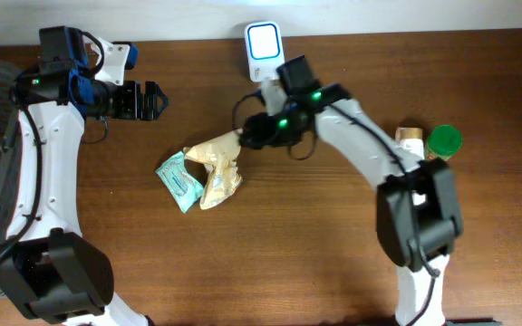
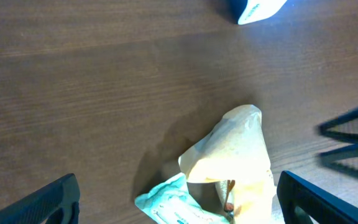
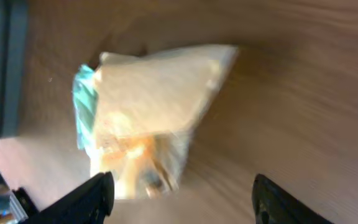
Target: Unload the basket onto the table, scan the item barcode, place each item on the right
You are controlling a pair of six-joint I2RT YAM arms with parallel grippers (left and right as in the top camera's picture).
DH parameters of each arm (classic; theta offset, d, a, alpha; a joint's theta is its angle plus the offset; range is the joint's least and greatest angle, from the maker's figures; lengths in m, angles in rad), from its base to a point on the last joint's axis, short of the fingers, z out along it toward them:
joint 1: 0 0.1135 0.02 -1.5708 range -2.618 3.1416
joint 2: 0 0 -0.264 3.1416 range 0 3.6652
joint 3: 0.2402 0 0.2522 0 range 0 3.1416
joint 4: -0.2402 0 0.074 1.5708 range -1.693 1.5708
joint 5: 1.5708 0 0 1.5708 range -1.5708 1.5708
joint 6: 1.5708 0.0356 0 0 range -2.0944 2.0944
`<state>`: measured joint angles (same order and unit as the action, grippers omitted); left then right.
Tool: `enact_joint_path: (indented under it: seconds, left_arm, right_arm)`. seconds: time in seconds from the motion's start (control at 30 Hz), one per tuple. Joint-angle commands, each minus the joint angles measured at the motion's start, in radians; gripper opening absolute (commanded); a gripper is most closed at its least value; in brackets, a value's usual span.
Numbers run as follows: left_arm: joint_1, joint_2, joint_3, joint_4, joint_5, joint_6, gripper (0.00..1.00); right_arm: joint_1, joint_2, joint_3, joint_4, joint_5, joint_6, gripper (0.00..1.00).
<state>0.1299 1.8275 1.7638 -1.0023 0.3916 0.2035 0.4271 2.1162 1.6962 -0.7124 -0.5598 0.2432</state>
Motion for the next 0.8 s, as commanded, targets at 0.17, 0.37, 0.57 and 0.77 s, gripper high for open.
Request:
enact_joint_path:
  seconds: [0.17, 0.37, 0.57, 0.77]
  left_arm:
    - [-0.003, 0.01, 0.004, 0.002, 0.004, -0.008, 0.99]
    - [-0.003, 0.01, 0.004, 0.002, 0.004, -0.008, 0.99]
    - [-0.003, 0.01, 0.004, 0.002, 0.004, -0.008, 0.99]
    - [-0.003, 0.01, 0.004, 0.002, 0.004, -0.008, 0.99]
  right_arm:
    - [0.187, 0.038, -0.007, 0.132, 0.312, -0.026, 0.76]
    - [0.253, 0.097, -0.007, 0.147, 0.37, 0.029, 0.75]
    - [0.219, 0.114, -0.006, 0.045, 0.369, 0.109, 0.19]
    - [0.055, -0.016, 0.072, -0.242, 0.219, -0.291, 0.04]
